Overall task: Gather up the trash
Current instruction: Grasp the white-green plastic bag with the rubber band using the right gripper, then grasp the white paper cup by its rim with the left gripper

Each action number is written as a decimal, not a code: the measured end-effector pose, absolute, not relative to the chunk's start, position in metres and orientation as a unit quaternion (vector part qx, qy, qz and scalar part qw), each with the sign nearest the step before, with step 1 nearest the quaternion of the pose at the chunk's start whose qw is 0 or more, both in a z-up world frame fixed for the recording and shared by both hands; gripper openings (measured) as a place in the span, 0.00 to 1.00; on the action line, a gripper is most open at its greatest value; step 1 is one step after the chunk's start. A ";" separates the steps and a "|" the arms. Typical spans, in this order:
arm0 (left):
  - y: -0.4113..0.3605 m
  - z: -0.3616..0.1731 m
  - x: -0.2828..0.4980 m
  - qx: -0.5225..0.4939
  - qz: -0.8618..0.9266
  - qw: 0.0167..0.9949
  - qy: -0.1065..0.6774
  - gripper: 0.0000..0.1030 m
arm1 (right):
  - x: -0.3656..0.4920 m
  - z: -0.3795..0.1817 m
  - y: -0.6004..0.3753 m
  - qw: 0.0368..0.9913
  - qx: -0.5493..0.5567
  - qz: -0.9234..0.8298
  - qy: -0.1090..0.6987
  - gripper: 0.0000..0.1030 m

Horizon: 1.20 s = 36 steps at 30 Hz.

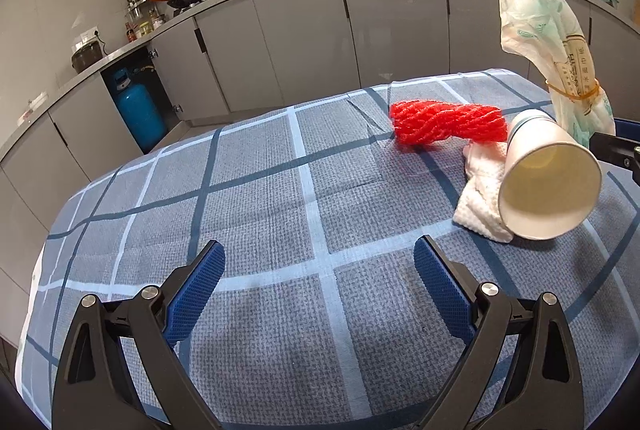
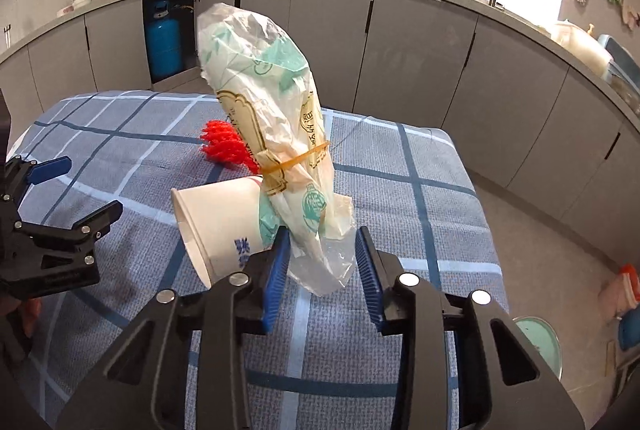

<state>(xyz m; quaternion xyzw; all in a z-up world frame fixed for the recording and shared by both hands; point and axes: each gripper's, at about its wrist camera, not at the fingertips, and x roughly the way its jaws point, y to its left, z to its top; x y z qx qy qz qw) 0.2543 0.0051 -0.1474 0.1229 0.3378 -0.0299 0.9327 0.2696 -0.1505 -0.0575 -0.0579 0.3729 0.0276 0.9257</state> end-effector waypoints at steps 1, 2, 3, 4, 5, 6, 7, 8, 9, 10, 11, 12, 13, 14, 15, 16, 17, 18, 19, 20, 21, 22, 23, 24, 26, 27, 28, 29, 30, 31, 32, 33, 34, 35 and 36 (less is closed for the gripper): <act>0.004 -0.147 0.253 0.123 -0.030 0.933 0.337 0.91 | 0.267 -0.057 -0.149 0.926 -0.061 0.029 0.371 0.27; 0.003 -0.146 0.252 0.123 -0.031 0.933 0.337 0.91 | 0.265 -0.056 -0.148 0.927 -0.062 0.030 0.369 0.26; 0.003 -0.146 0.252 0.124 -0.031 0.933 0.336 0.91 | 0.262 -0.054 -0.147 0.928 -0.063 0.031 0.366 0.25; 0.002 -0.146 0.250 0.125 -0.031 0.933 0.336 0.91 | 0.260 -0.052 -0.147 0.928 -0.063 0.033 0.365 0.25; 0.002 -0.145 0.249 0.125 -0.031 0.933 0.335 0.91 | 0.257 -0.051 -0.147 0.929 -0.063 0.033 0.362 0.24; 0.002 -0.143 0.248 0.125 -0.032 0.934 0.334 0.91 | 0.252 -0.048 -0.148 0.931 -0.063 0.031 0.358 0.22; 0.002 -0.141 0.248 0.124 -0.032 0.934 0.333 0.91 | 0.248 -0.047 -0.149 0.932 -0.061 0.029 0.356 0.21; 0.001 -0.140 0.248 0.122 -0.034 0.935 0.332 0.91 | 0.242 -0.045 -0.151 0.933 -0.057 0.025 0.354 0.21; 0.001 -0.137 0.247 0.118 -0.037 0.936 0.330 0.91 | 0.237 -0.044 -0.154 0.934 -0.053 0.020 0.353 0.20; -0.001 -0.134 0.246 0.116 -0.042 0.937 0.328 0.91 | 0.231 -0.042 -0.159 0.934 -0.045 0.011 0.354 0.20; -0.001 -0.131 0.245 0.115 -0.048 0.938 0.322 0.91 | 0.226 -0.042 -0.165 0.934 -0.036 0.000 0.356 0.20; -0.006 -0.127 0.242 0.117 -0.056 0.940 0.315 0.91 | 0.221 -0.042 -0.172 0.933 -0.026 -0.011 0.359 0.20; -0.009 -0.126 0.240 0.121 -0.062 0.940 0.312 0.91 | 0.216 -0.042 -0.177 0.932 -0.017 -0.019 0.362 0.20; -0.015 -0.124 0.237 0.125 -0.071 0.940 0.308 0.91 | 0.212 -0.042 -0.181 0.931 -0.012 -0.027 0.365 0.20; -0.021 -0.122 0.235 0.127 -0.082 0.940 0.305 0.91 | 0.208 -0.043 -0.184 0.930 -0.009 -0.032 0.366 0.19; -0.026 -0.121 0.233 0.129 -0.091 0.940 0.303 0.91 | 0.202 -0.044 -0.189 0.929 -0.004 -0.041 0.369 0.19; -0.033 -0.119 0.229 0.133 -0.100 0.939 0.300 0.91 | 0.199 -0.044 -0.191 0.928 -0.002 -0.045 0.370 0.19; -0.040 -0.117 0.225 0.137 -0.111 0.939 0.296 0.91 | 0.196 -0.044 -0.194 0.927 0.002 -0.048 0.372 0.19; -0.046 -0.114 0.223 0.139 -0.120 0.939 0.292 0.91 | 0.191 -0.045 -0.197 0.927 0.005 -0.051 0.372 0.19; -0.051 -0.112 0.222 0.141 -0.126 0.938 0.289 0.91 | 0.187 -0.045 -0.200 0.927 0.006 -0.055 0.372 0.19; -0.061 -0.110 0.218 0.146 -0.137 0.938 0.285 0.91 | 0.184 -0.046 -0.203 0.927 0.009 -0.057 0.371 0.19; -0.068 -0.110 0.216 0.149 -0.144 0.937 0.282 0.91 | 0.180 -0.046 -0.206 0.927 0.012 -0.060 0.370 0.19; -0.075 -0.109 0.214 0.154 -0.154 0.936 0.278 0.91 | 0.177 -0.046 -0.208 0.927 0.014 -0.062 0.370 0.19; -0.084 -0.109 0.211 0.161 -0.160 0.934 0.274 0.91 | 0.172 -0.046 -0.212 0.927 0.017 -0.066 0.369 0.19; -0.096 -0.109 0.206 0.168 -0.175 0.931 0.271 0.91 | 0.166 -0.045 -0.218 0.927 0.024 -0.071 0.368 0.19; -0.105 -0.110 0.202 0.172 -0.185 0.929 0.272 0.91 | 0.163 -0.045 -0.220 0.927 0.027 -0.074 0.367 0.19; -0.111 -0.111 0.199 0.176 -0.192 0.927 0.271 0.91 | 0.159 -0.046 -0.224 0.926 0.030 -0.078 0.367 0.19; -0.116 -0.112 0.196 0.178 -0.199 0.925 0.271 0.91 | 0.156 -0.047 -0.228 0.925 0.034 -0.082 0.368 0.19; -0.122 -0.113 0.192 0.181 -0.209 0.922 0.271 0.91 | 0.154 -0.048 -0.231 0.925 0.037 -0.086 0.369 0.19; -0.132 -0.116 0.185 0.189 -0.220 0.918 0.269 0.91 | 0.150 -0.049 -0.236 0.924 0.043 -0.091 0.370 0.19; -0.140 -0.118 0.181 0.197 -0.229 0.915 0.269 0.91 | 0.147 -0.051 -0.241 0.923 0.048 -0.095 0.370 0.19; -0.146 -0.120 0.178 0.201 -0.236 0.912 0.268 0.91 | 0.144 -0.051 -0.245 0.922 0.053 -0.100 0.370 0.19; -0.154 -0.123 0.174 0.208 -0.243 0.910 0.264 0.91 | 0.142 -0.052 -0.248 0.922 0.056 -0.102 0.370 0.19; -0.163 -0.125 0.172 0.215 -0.249 0.908 0.260 0.91 | 0.139 -0.053 -0.251 0.921 0.058 -0.105 0.370 0.19; -0.172 -0.127 0.170 0.222 -0.254 0.906 0.256 0.91 | 0.136 -0.052 -0.255 0.921 0.060 -0.109 0.369 0.19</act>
